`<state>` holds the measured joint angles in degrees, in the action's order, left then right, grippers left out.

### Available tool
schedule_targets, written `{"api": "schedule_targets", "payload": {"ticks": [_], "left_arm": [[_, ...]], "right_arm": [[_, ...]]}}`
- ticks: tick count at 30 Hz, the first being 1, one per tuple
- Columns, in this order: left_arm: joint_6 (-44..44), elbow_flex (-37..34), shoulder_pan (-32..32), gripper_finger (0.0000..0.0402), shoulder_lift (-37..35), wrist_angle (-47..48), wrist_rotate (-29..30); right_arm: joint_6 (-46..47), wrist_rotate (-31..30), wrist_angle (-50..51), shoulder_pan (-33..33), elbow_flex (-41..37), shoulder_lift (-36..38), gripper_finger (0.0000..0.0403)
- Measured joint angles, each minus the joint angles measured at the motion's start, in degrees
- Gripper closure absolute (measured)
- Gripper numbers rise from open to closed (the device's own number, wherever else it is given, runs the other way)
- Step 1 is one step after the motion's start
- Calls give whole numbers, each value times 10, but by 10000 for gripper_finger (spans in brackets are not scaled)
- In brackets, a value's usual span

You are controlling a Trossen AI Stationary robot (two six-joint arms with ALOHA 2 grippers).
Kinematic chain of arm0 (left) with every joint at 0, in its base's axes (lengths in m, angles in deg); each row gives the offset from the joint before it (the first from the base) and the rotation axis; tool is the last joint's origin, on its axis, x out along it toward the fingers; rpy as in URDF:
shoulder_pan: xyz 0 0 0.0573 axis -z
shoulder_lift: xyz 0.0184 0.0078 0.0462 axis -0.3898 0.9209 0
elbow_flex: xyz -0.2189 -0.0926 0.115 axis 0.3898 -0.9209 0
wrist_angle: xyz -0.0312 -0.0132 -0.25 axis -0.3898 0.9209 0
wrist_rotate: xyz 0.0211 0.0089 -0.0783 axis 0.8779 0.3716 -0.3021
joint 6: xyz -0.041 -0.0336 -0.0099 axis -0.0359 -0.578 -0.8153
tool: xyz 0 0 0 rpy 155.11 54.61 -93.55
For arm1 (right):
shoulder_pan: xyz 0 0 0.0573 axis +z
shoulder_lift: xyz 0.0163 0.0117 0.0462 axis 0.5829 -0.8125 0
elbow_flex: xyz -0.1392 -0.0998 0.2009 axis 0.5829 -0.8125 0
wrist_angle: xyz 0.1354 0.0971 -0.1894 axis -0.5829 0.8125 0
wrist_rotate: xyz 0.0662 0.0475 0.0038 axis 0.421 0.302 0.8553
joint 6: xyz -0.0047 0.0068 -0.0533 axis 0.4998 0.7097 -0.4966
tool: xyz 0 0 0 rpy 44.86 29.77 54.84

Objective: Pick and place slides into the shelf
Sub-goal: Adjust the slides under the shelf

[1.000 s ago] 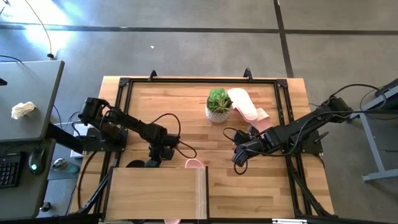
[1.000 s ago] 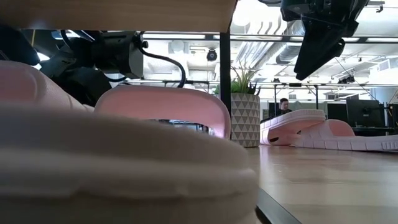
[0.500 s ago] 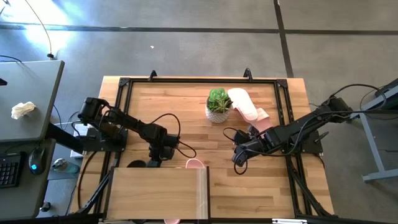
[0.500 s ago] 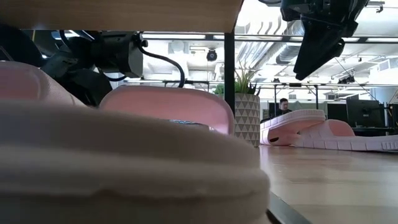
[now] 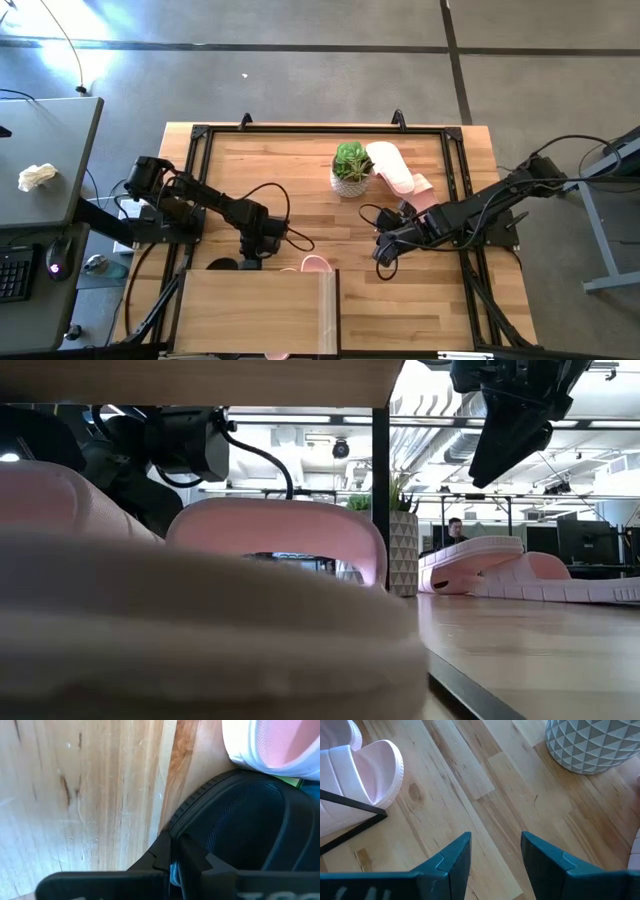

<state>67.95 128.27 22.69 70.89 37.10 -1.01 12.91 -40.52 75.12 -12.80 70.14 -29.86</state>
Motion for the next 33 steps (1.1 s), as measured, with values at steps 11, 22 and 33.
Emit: {"api": "schedule_targets", "payload": {"ticks": [11, 22, 33], "left_arm": [[-32, 0, -1, 400, -39, -6, 78], [-66, 1, -1, 396, -43, 4, 109], [-94, 1, -1, 395, -43, 7, 112]], "right_arm": [[0, -12, -2, 0, 0, 0, 242], [6, -16, -5, 0, 0, 0, 242], [2, -20, -15, 0, 0, 0, 242]]}}
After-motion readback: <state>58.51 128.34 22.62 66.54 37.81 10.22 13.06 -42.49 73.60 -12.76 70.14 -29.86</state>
